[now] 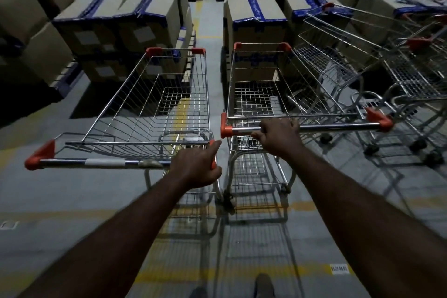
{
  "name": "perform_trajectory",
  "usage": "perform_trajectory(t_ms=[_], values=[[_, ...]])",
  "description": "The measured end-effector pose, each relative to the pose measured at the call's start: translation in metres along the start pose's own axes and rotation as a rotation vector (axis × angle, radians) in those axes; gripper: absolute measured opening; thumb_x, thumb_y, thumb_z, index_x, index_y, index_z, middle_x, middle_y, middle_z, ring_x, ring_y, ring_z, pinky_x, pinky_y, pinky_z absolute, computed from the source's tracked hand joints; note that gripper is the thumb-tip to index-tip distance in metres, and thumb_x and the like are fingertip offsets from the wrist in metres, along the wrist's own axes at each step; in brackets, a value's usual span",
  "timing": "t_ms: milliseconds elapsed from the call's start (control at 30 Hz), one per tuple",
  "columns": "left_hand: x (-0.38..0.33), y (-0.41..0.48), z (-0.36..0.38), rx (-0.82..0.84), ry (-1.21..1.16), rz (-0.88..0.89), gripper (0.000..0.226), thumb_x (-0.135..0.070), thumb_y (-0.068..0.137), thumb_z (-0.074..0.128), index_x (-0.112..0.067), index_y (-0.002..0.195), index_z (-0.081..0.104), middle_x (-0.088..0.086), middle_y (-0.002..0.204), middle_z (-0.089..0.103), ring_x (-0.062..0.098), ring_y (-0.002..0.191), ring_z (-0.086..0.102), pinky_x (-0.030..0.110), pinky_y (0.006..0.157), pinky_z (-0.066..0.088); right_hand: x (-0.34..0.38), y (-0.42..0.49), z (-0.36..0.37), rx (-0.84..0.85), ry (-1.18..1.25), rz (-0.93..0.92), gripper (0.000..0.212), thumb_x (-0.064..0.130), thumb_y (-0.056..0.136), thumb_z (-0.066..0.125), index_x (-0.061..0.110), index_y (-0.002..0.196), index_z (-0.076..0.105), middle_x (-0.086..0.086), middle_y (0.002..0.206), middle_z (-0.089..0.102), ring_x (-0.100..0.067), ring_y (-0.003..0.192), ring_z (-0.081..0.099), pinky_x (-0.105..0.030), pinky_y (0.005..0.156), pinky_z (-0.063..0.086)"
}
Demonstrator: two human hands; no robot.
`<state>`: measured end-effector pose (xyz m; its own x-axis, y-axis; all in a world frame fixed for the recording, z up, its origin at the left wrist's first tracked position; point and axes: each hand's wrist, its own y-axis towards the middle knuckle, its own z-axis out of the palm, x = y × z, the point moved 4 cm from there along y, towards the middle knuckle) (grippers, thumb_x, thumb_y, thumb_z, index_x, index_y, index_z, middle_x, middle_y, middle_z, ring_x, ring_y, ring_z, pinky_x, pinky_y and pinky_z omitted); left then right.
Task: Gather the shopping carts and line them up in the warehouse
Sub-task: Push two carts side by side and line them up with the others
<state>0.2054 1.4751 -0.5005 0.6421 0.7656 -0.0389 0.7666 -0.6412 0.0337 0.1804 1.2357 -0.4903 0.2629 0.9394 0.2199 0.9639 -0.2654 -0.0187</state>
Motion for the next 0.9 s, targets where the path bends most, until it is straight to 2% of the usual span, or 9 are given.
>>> perform_trajectory(t_ms=[133,267,433,533,700,833,900], values=[[0.010,0.027,-0.007,-0.005,-0.021,-0.001,0.075,-0.053,0.087,0.054,-0.032,0.152,0.022,0.000,0.087,0.069,0.027,0.081,0.066,0.038,0.077,0.054,-0.004,0.002,0.000,-0.006,-0.010,-0.027,0.028,0.061,0.093,0.048,0.033,0.089,0.051,0.000,0.103,0.061,-0.025,0.112,0.050,-0.047,0.103,0.023],[0.021,0.048,-0.003,0.015,-0.005,-0.032,0.082,-0.055,0.084,0.052,-0.032,0.154,0.017,0.000,0.084,0.067,0.026,0.077,0.065,0.037,0.074,0.055,-0.004,0.018,-0.001,-0.019,0.003,-0.037,0.031,0.062,0.092,0.049,0.031,0.089,0.055,0.002,0.099,0.061,-0.026,0.112,0.049,-0.046,0.100,0.022],[0.027,0.085,-0.004,0.048,-0.057,-0.070,0.088,-0.056,0.083,0.057,-0.027,0.155,0.015,0.001,0.093,0.067,0.027,0.085,0.065,0.039,0.079,0.055,-0.013,0.044,-0.006,0.012,0.049,-0.024,0.031,0.060,0.092,0.052,0.030,0.085,0.056,0.003,0.096,0.060,-0.024,0.113,0.048,-0.046,0.104,0.017],[0.023,0.109,0.000,0.087,-0.102,-0.120,0.091,-0.059,0.079,0.059,-0.024,0.152,0.017,0.004,0.097,0.067,0.029,0.088,0.064,0.043,0.077,0.056,-0.030,0.070,-0.010,0.038,0.023,0.007,0.037,0.065,0.091,0.048,0.030,0.090,0.059,0.002,0.099,0.064,-0.026,0.113,0.052,-0.052,0.108,0.016],[0.026,0.120,0.005,0.090,-0.131,-0.153,0.087,-0.054,0.079,0.061,-0.024,0.150,0.019,0.006,0.110,0.068,0.031,0.097,0.064,0.041,0.077,0.054,-0.033,0.110,-0.011,0.072,0.028,0.022,0.038,0.068,0.091,0.044,0.031,0.088,0.056,0.000,0.106,0.065,-0.030,0.119,0.052,-0.062,0.111,0.017],[0.018,0.117,0.012,0.089,-0.138,-0.117,0.088,-0.055,0.082,0.060,-0.026,0.152,0.016,0.004,0.107,0.068,0.029,0.093,0.065,0.040,0.076,0.054,-0.028,0.123,-0.009,0.080,0.017,0.010,0.046,0.067,0.092,0.042,0.029,0.109,0.062,-0.002,0.116,0.064,-0.033,0.127,0.046,-0.066,0.112,0.009],[0.018,0.114,0.014,0.085,-0.131,-0.115,0.088,-0.055,0.081,0.060,-0.027,0.152,0.015,0.002,0.106,0.068,0.028,0.092,0.065,0.038,0.074,0.052,-0.029,0.122,-0.010,0.082,0.039,0.007,0.041,0.066,0.092,0.044,0.029,0.098,0.059,-0.001,0.112,0.064,-0.031,0.125,0.048,-0.065,0.112,0.008]])
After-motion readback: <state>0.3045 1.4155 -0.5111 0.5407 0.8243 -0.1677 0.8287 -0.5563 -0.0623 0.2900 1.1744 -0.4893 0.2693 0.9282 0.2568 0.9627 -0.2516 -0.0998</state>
